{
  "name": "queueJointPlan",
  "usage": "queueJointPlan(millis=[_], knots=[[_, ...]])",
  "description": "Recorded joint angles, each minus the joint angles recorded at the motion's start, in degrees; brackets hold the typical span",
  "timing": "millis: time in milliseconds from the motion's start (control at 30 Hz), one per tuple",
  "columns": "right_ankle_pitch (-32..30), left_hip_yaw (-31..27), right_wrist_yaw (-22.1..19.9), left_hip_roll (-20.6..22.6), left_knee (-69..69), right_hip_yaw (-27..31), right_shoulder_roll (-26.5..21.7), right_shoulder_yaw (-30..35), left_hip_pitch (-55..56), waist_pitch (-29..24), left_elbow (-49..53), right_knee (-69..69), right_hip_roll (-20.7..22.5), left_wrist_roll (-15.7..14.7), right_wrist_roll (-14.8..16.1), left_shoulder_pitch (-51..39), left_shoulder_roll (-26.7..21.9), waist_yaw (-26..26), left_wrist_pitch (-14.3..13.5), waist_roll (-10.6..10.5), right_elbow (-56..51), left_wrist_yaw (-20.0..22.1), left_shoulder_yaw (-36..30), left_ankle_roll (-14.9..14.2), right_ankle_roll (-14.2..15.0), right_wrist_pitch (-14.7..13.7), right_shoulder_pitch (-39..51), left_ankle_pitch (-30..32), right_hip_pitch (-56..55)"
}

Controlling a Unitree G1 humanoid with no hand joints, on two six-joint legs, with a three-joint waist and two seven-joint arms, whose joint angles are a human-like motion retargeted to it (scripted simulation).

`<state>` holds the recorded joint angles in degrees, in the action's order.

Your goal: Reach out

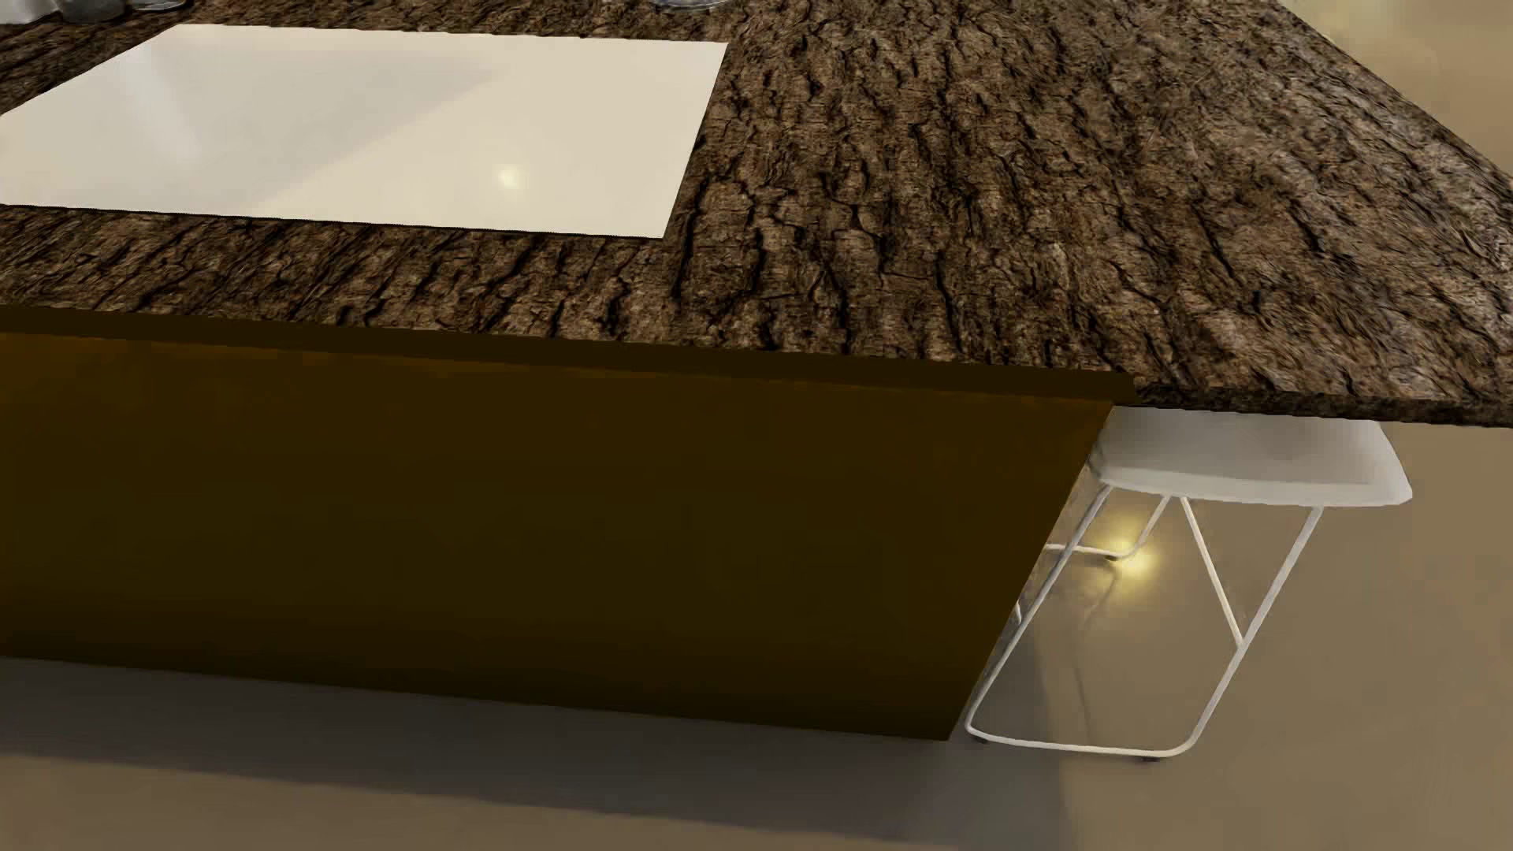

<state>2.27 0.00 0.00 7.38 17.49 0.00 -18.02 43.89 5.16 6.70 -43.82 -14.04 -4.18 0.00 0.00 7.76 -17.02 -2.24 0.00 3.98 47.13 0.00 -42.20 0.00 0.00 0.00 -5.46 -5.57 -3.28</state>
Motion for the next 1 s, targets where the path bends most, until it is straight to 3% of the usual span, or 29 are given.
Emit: queueJointPlan(millis=[167,233,267,300,367,433,533,600,667,767,1000], knots=[[-0.68,0.0,0.0,0.06,0.24,0.0,0.63,2.22,1.28,-0.65,-2.52,0.31,-0.28,0.0,0.0,0.15,-0.64,1.67,0.0,0.11,0.1,0.0,-1.39,0.0,0.0,0.0,2.23,0.73,-1.08],[-0.36,0.0,0.0,-0.05,-1.77,0.0,0.71,9.02,0.95,-0.83,-4.49,0.87,-0.33,0.0,0.0,-0.72,-1.18,2.39,0.0,0.48,2.47,0.0,-3.76,0.0,0.0,0.0,5.23,2.96,-0.96],[-0.43,0.0,0.0,-0.07,-3.05,0.0,1.01,13.51,0.63,-1.27,-5.76,0.83,-0.3,0.0,0.0,-2.12,-1.23,3.53,0.0,0.6,7.49,0.0,-5.87,0.0,0.0,0.0,9.78,4.3,-1.14],[-0.59,0.0,0.0,-0.15,-4.18,0.0,1.04,13.64,0.21,-2.0,-6.37,0.69,-0.23,0.0,0.0,-3.59,-1.23,4.79,0.0,0.47,12.05,0.0,-8.09,0.0,0.0,0.0,15.79,5.52,-1.26],[-0.36,0.0,0.0,-0.31,-5.02,0.0,-0.65,5.7,0.29,-2.75,-5.51,0.67,-0.13,0.0,0.0,-5.67,-2.2,6.72,0.0,0.86,12.23,0.0,-10.95,0.0,0.0,0.0,30.33,7.13,-1.58],[-0.15,0.0,0.0,-0.37,-7.26,0.0,-0.92,-2.17,-0.86,-3.71,-3.37,0.57,-0.03,0.0,0.0,-6.21,-4.81,8.32,0.0,2.96,15.12,0.0,-9.77,0.0,0.0,0.0,48.74,11.05,-1.01],[-0.9,0.0,0.0,-0.09,-8.14,0.0,-6.54,-10.35,-0.75,-3.65,-2.9,0.75,-0.04,0.0,0.0,-8.44,-7.09,11.2,0.0,6.49,17.11,0.0,-7.69,0.0,0.0,0.0,70.8,11.75,-1.39],[-2.41,0.0,0.0,-0.22,-7.86,0.0,-11.08,-11.0,-0.54,-3.28,-3.11,0.95,0.19,0.0,0.0,-9.08,-8.4,10.61,0.0,8.59,18.78,0.0,-5.97,0.0,0.0,0.0,81.44,9.99,-1.43],[-3.15,0.0,0.0,-0.29,-7.59,0.0,-14.76,-7.51,-0.74,-3.01,-3.36,1.12,0.32,0.0,0.0,-9.13,-10.15,10.06,0.0,10.78,19.7,0.0,-5.28,0.0,0.0,0.0,88.59,8.74,-1.08],[-1.33,0.0,0.0,-0.31,-8.02,0.0,-16.01,-3.27,-1.24,-2.82,-4.97,1.17,0.32,0.0,0.0,-9.57,-11.43,12.08,0.0,12.48,20.86,0.0,-7.3,0.0,0.0,0.0,95.25,9.8,-0.67],[0.88,0.0,0.0,-0.44,-8.03,0.0,-12.03,1.71,-1.72,-2.89,-6.74,1.23,0.46,0.0,0.0,-9.18,-10.72,14.88,0.0,12.65,24.41,0.0,-8.39,0.0,0.0,0.0,93.65,11.31,0.09]])
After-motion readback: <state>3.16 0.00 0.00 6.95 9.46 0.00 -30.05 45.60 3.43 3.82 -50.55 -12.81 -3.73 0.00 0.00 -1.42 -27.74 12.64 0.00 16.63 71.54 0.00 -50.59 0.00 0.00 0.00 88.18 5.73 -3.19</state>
